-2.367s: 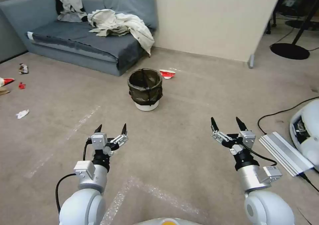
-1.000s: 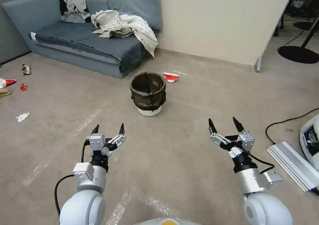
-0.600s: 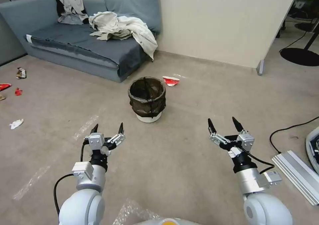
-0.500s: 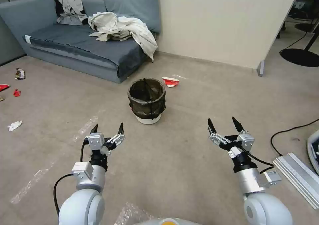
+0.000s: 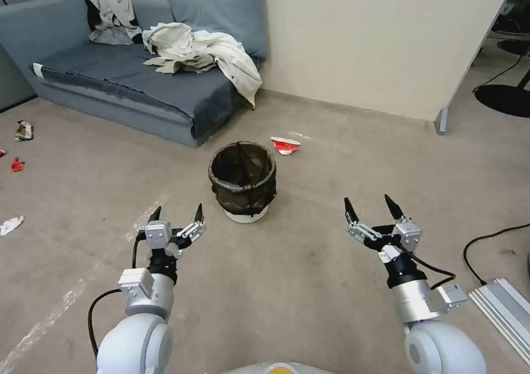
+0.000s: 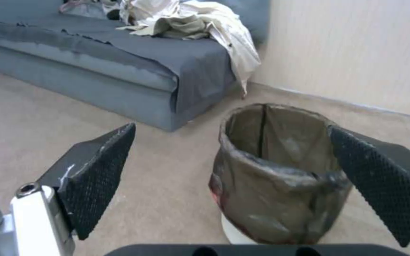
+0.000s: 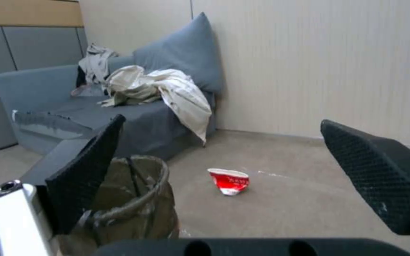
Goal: Pick up the trash can from the floor.
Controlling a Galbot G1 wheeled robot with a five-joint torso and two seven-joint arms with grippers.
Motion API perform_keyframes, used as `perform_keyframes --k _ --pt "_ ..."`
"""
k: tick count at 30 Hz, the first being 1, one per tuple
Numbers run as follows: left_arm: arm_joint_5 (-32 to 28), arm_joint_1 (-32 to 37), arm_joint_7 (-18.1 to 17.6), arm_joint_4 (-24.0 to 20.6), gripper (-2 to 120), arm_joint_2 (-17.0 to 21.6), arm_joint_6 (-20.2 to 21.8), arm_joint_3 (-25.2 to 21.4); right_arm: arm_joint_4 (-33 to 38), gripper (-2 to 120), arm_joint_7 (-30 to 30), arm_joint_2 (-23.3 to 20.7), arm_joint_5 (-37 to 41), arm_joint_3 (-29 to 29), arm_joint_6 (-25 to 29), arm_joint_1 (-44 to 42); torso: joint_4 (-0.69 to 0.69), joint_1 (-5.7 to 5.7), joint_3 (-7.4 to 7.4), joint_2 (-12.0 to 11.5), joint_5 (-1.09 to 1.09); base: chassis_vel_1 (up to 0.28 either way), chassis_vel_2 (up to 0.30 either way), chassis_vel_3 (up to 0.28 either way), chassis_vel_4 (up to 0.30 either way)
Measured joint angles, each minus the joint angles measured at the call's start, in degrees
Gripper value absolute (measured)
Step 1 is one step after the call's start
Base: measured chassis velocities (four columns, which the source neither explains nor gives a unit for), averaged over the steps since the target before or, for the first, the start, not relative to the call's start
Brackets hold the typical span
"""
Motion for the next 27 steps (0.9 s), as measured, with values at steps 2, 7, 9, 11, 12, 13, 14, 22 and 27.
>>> perform_keyframes --k 2,7,9,11,12,13,14,22,27 --pt "-0.01 -0.08 -0.01 0.14 100 0.05 0.0 -0.11 -0.07 100 -0.14 0.05 -0.04 -0.05 0.03 -0.05 0.0 0.0 0.0 0.0 0.02 -0.147 0.151 0.162 -0.148" --pt "-0.05 -0.29 -0.01 0.35 100 0.12 0.0 -0.19 -0.15 100 -0.21 0.12 -0.11 -0.08 0.09 -0.12 -0.01 0.0 0.0 0.0 0.03 -0.168 0.131 0.155 -0.149" --pt "-0.09 -0.53 -0.01 0.61 100 0.13 0.02 -0.24 -0.16 100 -0.22 0.13 -0.17 -0.09 0.11 -0.13 -0.01 0.0 0.0 0.0 0.01 -0.164 0.137 0.147 -0.137" --pt "-0.1 -0.57 -0.01 0.67 100 0.14 0.02 -0.25 -0.17 100 -0.23 0.13 -0.18 -0.09 0.11 -0.13 -0.01 0.0 0.0 0.0 0.03 -0.163 0.136 0.153 -0.137" --pt "-0.11 -0.65 -0.01 0.78 100 0.15 0.03 -0.26 -0.17 100 -0.23 0.13 -0.19 -0.09 0.11 -0.12 0.0 0.0 0.0 0.0 0.02 -0.138 0.135 0.139 -0.14" --pt "-0.11 -0.69 -0.01 0.84 100 0.15 0.03 -0.26 -0.18 100 -0.23 0.13 -0.19 -0.09 0.11 -0.11 0.0 0.0 0.0 0.0 0.01 -0.138 0.151 0.139 -0.14" --pt "-0.13 -0.78 -0.01 0.98 100 0.17 0.03 -0.29 -0.22 100 -0.25 0.13 -0.2 -0.09 0.11 -0.05 0.0 0.0 0.0 0.0 0.01 -0.125 0.151 0.145 -0.15" --pt "-0.2 -1.16 -0.12 1.48 100 0.3 0.07 -0.4 -0.64 100 -0.36 0.23 -0.29 -0.24 0.18 0.29 -0.01 0.0 0.0 0.0 0.02 -0.142 0.143 0.138 -0.145" --pt "-0.26 -1.48 -0.39 1.83 100 0.35 0.1 -0.43 -1.2 100 -0.73 0.25 -0.21 -0.37 1.24 0.73 0.0 0.0 0.0 0.0 0.01 -0.146 0.158 0.148 -0.147"
